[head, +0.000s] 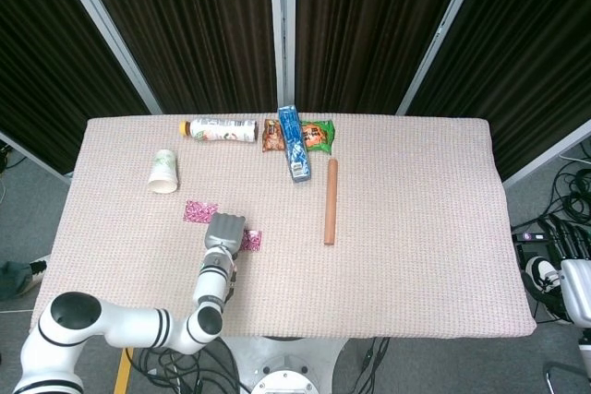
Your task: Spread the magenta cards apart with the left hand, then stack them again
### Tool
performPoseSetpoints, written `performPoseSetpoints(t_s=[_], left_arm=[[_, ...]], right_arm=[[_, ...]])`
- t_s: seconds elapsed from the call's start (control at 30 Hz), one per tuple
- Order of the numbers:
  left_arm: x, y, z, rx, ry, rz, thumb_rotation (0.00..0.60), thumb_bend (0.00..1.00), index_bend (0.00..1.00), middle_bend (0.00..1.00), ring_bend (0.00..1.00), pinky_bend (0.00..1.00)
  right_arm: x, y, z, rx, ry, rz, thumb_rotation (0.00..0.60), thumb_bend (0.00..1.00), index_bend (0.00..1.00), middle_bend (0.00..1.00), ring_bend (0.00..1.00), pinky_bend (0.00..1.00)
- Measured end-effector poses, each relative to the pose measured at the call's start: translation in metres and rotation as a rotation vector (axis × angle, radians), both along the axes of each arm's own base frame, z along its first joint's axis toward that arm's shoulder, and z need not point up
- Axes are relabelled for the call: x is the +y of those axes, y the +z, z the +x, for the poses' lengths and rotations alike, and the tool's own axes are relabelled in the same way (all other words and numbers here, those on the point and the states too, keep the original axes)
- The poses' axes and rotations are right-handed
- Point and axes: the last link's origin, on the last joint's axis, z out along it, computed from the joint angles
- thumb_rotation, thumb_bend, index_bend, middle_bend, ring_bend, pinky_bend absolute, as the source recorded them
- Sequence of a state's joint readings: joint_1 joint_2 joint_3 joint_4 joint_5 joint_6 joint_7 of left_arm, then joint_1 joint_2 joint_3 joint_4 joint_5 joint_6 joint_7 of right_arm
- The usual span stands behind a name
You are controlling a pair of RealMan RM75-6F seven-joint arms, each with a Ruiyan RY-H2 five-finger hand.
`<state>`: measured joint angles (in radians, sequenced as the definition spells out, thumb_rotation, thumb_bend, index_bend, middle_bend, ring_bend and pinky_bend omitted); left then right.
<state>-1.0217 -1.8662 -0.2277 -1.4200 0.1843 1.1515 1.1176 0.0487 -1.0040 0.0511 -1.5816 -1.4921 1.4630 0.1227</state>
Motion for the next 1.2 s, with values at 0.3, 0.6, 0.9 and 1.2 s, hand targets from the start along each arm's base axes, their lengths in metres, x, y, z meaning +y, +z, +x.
performPoseSetpoints(t_s=[0.3, 0.6, 0.9, 1.2], left_arm=[[-0.002, 0.003, 0.003, -0.007, -0.024, -0.006, 0.6, 0.26, 0.36, 0.82, 0.83, 0.92], [0.016, 0.028, -0.005, -0.031, -0.079, 0.078, 0.6, 0.26, 0.36, 0.82, 0.82, 0.91], [0.05, 0.043, -0.056, 0.054, -0.068, 0.15, 0.6, 0.26, 0.36, 0.82, 0.82, 0.89], [0.051, 0.039, -0.084, 0.068, -0.041, 0.131, 0.6, 0.26, 0.36, 0.81, 0.82, 0.89]], right_arm=[[-0.001, 0.0, 0.0, -0.002, 0.002, 0.001, 0.544, 0.24, 0.04, 0.02, 0.0, 0.0], [-0.001, 0.0, 0.0, -0.002, 0.003, 0.0, 0.541, 0.24, 0.04, 0.02, 0.0, 0.0], [0.0, -0.001, 0.001, 0.002, 0.001, -0.001, 0.543, 0.24, 0.04, 0.02, 0.0, 0.0], [-0.002, -0.001, 0.003, 0.008, 0.0, 0.0, 0.542, 0.24, 0.04, 0.02, 0.0, 0.0]])
